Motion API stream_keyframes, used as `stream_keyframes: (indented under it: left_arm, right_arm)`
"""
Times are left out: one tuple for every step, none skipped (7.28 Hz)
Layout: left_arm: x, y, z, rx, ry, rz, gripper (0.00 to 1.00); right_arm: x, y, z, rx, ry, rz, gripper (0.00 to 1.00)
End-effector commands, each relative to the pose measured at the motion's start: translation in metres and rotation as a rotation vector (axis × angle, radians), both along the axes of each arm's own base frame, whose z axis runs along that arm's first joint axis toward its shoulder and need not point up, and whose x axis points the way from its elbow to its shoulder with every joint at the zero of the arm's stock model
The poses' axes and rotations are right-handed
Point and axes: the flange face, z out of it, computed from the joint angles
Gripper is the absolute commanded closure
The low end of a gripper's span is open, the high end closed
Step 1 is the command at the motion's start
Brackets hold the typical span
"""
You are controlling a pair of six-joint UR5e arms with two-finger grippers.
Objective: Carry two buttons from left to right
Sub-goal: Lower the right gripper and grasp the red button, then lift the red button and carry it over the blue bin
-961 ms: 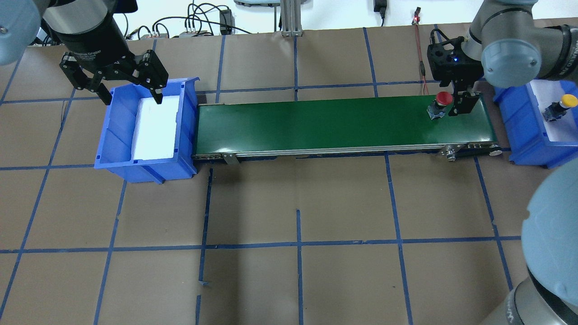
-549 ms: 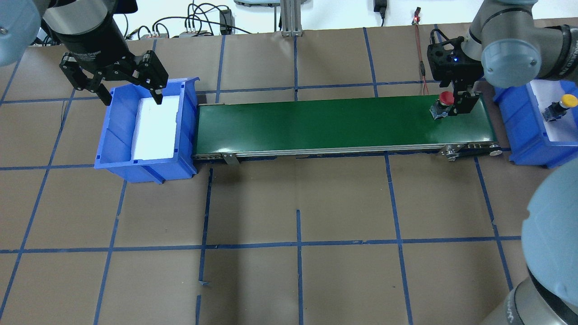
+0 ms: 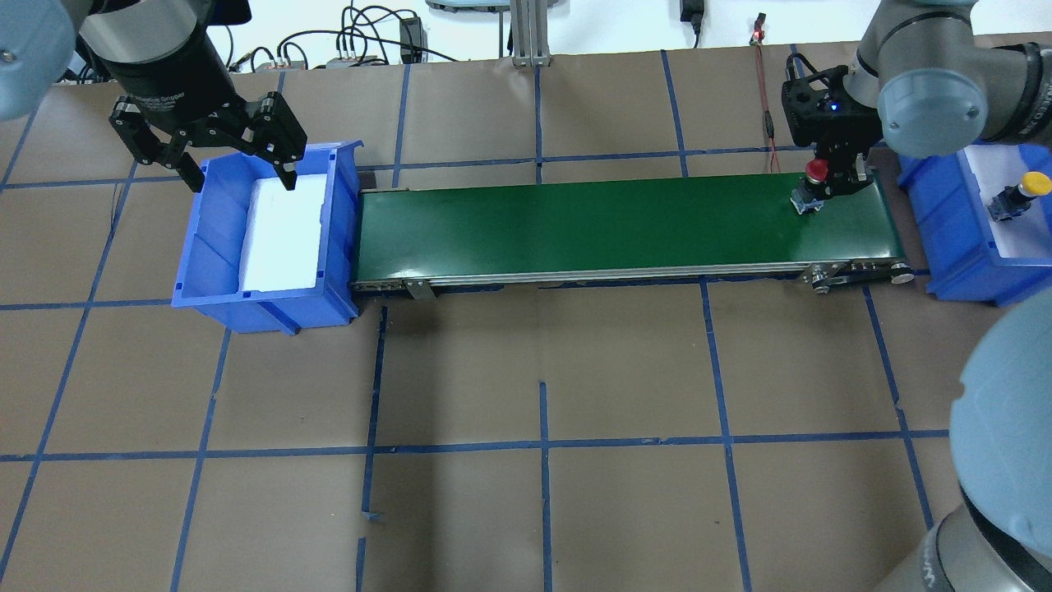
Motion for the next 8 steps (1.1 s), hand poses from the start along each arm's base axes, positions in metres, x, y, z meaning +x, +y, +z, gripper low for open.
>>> stream_keyframes:
  left_arm:
    - [0.0,0.0,0.001,-0.001,0.001,0.0,0.0]
    - [0.0,0.0,0.001,-0.001,0.001,0.0,0.0]
    - [0.0,0.0,0.0,0.0,-0.001,0.0,0.0]
    - [0.0,0.0,0.0,0.0,0.001,0.0,0.0]
    - [0.0,0.0,0.001,-0.001,0.001,0.0,0.0]
    - [0.0,0.0,0.001,-0.001,0.001,0.0,0.0]
    - [0.0,0.0,0.001,-0.003,0.001,0.0,0.0]
    - [0.0,0.0,0.001,-0.003,0.0,0.002,0.0]
  right_arm:
    - [-0.005,-0.005,0.018,-0.032,0.014,-0.005,0.92]
    - [-0.013,-0.004,0.045,-0.072,0.043,-0.013,0.92]
    - [-0.04,-0.006,0.093,-0.159,0.07,-0.051,0.92]
    - [-0.102,-0.008,0.117,-0.194,0.087,-0.107,0.92]
    - [-0.171,0.003,0.111,-0.183,0.09,-0.114,0.92]
    - [-0.221,0.012,0.097,-0.168,0.07,-0.102,0.92]
    - [-0.251,0.008,0.062,-0.179,0.038,-0.094,0.92]
    - [-0.266,-0.001,0.027,-0.186,0.006,-0.106,0.92]
